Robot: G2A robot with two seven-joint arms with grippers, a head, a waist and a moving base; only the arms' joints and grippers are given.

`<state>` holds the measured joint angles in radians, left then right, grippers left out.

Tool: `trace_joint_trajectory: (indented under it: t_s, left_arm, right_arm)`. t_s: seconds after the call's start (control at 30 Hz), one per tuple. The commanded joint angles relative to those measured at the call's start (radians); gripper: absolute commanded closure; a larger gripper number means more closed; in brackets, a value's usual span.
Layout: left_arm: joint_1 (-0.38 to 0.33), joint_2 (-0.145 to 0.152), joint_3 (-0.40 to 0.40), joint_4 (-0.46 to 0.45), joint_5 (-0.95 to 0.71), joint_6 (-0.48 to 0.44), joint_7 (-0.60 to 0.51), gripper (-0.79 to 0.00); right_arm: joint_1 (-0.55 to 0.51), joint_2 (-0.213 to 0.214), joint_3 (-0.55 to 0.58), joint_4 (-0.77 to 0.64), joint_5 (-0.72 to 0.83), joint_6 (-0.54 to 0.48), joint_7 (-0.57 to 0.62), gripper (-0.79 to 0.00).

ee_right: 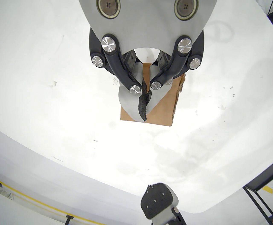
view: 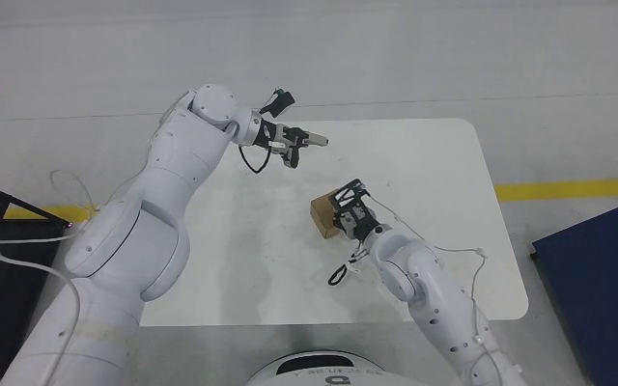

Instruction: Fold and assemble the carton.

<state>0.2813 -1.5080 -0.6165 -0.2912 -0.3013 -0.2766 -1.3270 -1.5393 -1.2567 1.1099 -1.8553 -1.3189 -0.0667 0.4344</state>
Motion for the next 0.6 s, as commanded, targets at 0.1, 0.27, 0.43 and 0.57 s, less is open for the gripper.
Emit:
trace_joint_trajectory:
  t_s: [0.1, 0.27, 0.43, 0.57]
  left_arm:
    - [0.0, 0.0, 0.0, 0.0, 0.0, 0.0, 0.0, -0.785]
    - [0.0, 0.0, 0.0, 0.0, 0.0, 0.0, 0.0, -0.785]
    - [0.0, 0.0, 0.0, 0.0, 0.0, 0.0, 0.0, -0.785]
    - [0.0, 0.0, 0.0, 0.0, 0.0, 0.0, 0.0, -0.785]
  right_arm:
    - [-0.057, 0.007, 0.091, -0.036, 0.087, 0.027, -0.074, 0.0]
    - [-0.008, 0.001, 0.108, 0.051, 0.111, 0.122, 0.004, 0.0]
    - [0.072, -0.006, 0.058, 0.124, 0.188, 0.002, 0.076, 0.0]
    - [0.062, -0.002, 0.106, 0.121, 0.206, 0.016, 0.024, 0.0]
